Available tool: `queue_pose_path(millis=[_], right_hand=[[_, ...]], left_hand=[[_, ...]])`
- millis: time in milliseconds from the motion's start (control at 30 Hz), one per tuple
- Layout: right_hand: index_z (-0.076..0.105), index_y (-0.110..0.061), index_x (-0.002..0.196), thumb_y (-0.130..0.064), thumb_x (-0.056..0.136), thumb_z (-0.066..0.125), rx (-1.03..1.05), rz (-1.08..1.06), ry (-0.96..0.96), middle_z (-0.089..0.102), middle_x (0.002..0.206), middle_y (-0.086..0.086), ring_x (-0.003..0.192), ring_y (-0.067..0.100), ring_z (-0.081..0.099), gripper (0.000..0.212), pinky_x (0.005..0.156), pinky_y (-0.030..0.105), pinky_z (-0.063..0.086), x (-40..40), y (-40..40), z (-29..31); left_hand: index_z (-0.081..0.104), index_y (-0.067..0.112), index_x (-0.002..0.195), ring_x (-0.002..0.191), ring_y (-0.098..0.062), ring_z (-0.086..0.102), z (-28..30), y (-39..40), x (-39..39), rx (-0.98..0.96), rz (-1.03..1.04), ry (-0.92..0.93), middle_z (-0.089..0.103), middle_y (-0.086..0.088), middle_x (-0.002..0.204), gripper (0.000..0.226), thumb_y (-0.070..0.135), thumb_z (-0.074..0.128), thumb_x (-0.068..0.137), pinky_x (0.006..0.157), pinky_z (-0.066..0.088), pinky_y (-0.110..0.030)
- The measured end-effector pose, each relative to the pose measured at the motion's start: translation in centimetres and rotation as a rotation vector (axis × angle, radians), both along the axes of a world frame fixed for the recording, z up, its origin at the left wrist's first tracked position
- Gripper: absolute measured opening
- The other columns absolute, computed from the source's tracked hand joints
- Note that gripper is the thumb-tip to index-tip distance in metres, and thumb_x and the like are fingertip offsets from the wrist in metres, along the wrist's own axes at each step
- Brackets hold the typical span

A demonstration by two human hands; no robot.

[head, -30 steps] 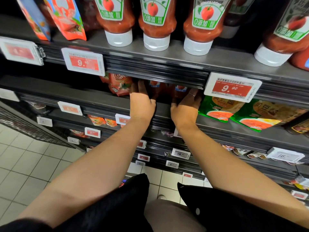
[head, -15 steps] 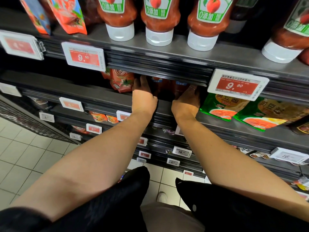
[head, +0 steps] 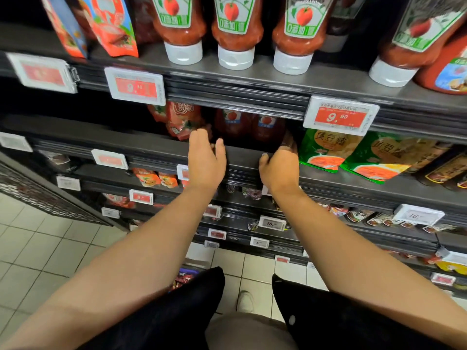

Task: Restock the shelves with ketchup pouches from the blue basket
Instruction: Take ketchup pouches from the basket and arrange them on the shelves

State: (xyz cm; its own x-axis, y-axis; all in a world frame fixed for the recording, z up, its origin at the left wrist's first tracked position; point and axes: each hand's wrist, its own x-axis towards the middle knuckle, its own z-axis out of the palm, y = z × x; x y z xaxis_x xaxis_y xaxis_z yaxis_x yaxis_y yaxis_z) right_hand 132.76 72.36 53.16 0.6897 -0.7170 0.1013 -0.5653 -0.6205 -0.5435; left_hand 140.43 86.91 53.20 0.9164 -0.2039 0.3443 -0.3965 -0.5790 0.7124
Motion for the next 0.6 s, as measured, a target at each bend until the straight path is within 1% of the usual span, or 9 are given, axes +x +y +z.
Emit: queue_pose_path(millis=[67, 100, 167, 233, 300, 367, 433, 500, 600], right_hand=[[0.044, 0.006, 0.134, -0.025, 0.095, 0.059, -0.004, -0.034, -0.026, 0.059, 0.12, 0.025, 0.115, 0.039, 0.056, 0.052, 0.09, 0.038, 0.048, -1.0, 0.4, -0.1], [0.046, 0.003, 0.133, -0.023, 0.093, 0.061, 0.0, -0.028, -0.056, 0.058, 0.121, 0.024, 0.116, 0.038, 0.055, 0.05, 0.092, 0.038, 0.048, -1.7, 0.7, -0.3], [0.041, -0.003, 0.143, -0.017, 0.092, 0.062, 0.006, 0.034, -0.119, 0.054, 0.132, 0.02, 0.125, 0.035, 0.049, 0.057, 0.103, 0.038, 0.042, -3.1, 1.7, -0.6], [0.041, -0.005, 0.147, -0.013, 0.092, 0.058, -0.002, 0.099, -0.173, 0.054, 0.137, 0.018, 0.128, 0.034, 0.047, 0.057, 0.108, 0.04, 0.04, -4.6, 2.8, -1.0], [0.049, -0.002, 0.141, -0.01, 0.09, 0.058, -0.007, 0.092, -0.209, 0.058, 0.133, 0.019, 0.126, 0.036, 0.049, 0.052, 0.108, 0.043, 0.04, -5.7, 4.2, -1.1], [0.055, -0.001, 0.136, -0.008, 0.087, 0.061, -0.02, 0.068, -0.227, 0.06, 0.132, 0.02, 0.125, 0.037, 0.051, 0.05, 0.11, 0.043, 0.038, -6.4, 6.1, -1.2], [0.056, -0.001, 0.133, -0.007, 0.086, 0.063, -0.018, 0.083, -0.249, 0.059, 0.131, 0.02, 0.127, 0.037, 0.049, 0.048, 0.112, 0.042, 0.035, -7.1, 8.7, -1.8], [0.056, -0.002, 0.131, -0.005, 0.086, 0.063, 0.014, 0.137, -0.258, 0.059, 0.128, 0.019, 0.123, 0.035, 0.05, 0.045, 0.109, 0.039, 0.036, -8.0, 12.0, -3.3], [0.058, -0.007, 0.126, -0.006, 0.087, 0.066, 0.167, 0.207, -0.107, 0.063, 0.119, 0.014, 0.112, 0.032, 0.058, 0.04, 0.098, 0.04, 0.046, -9.6, 17.2, -6.7]], left_hand=[[0.053, 0.008, 0.123, 0.1, -0.003, 0.044, -1.1, 3.3, -1.5, -0.118, -0.024, -0.005, 0.048, 0.002, 0.114, 0.024, 0.017, 0.054, 0.101, 0.093, 0.036, -0.008], [0.053, 0.01, 0.126, 0.101, -0.001, 0.044, -1.9, 5.3, -2.1, -0.128, -0.027, -0.004, 0.049, 0.003, 0.116, 0.026, 0.016, 0.054, 0.101, 0.092, 0.033, -0.005], [0.054, 0.015, 0.12, 0.098, -0.003, 0.047, -3.6, 10.1, -3.0, -0.098, -0.028, 0.003, 0.052, 0.002, 0.111, 0.021, 0.016, 0.053, 0.099, 0.088, 0.033, -0.006], [0.054, 0.023, 0.108, 0.089, -0.004, 0.048, -5.9, 15.7, -3.4, -0.031, -0.006, 0.019, 0.056, 0.004, 0.1, 0.013, 0.02, 0.052, 0.096, 0.077, 0.035, -0.011], [0.052, 0.029, 0.098, 0.08, -0.009, 0.051, -8.4, 21.2, -3.9, 0.041, 0.031, 0.116, 0.059, 0.005, 0.089, 0.008, 0.028, 0.051, 0.09, 0.07, 0.038, -0.02], [0.053, 0.026, 0.093, 0.079, -0.022, 0.059, -11.0, 26.6, -4.6, 0.116, 0.045, 0.273, 0.062, -0.001, 0.085, 0.003, 0.024, 0.054, 0.091, 0.073, 0.047, -0.036], [0.056, 0.02, 0.089, 0.082, -0.034, 0.065, -13.0, 30.7, -5.7, 0.146, 0.074, 0.443, 0.066, -0.009, 0.084, 0.013, 0.009, 0.057, 0.095, 0.079, 0.053, -0.047], [0.056, 0.019, 0.085, 0.088, -0.038, 0.066, -14.2, 34.2, -7.2, 0.156, 0.127, 0.559, 0.068, -0.015, 0.086, 0.019, 0.004, 0.057, 0.095, 0.084, 0.053, -0.051], [0.06, 0.02, 0.092, 0.095, -0.037, 0.067, -15.9, 38.2, -9.9, 0.233, 0.185, 0.687, 0.072, -0.016, 0.097, 0.011, 0.024, 0.055, 0.101, 0.086, 0.052, -0.046]])
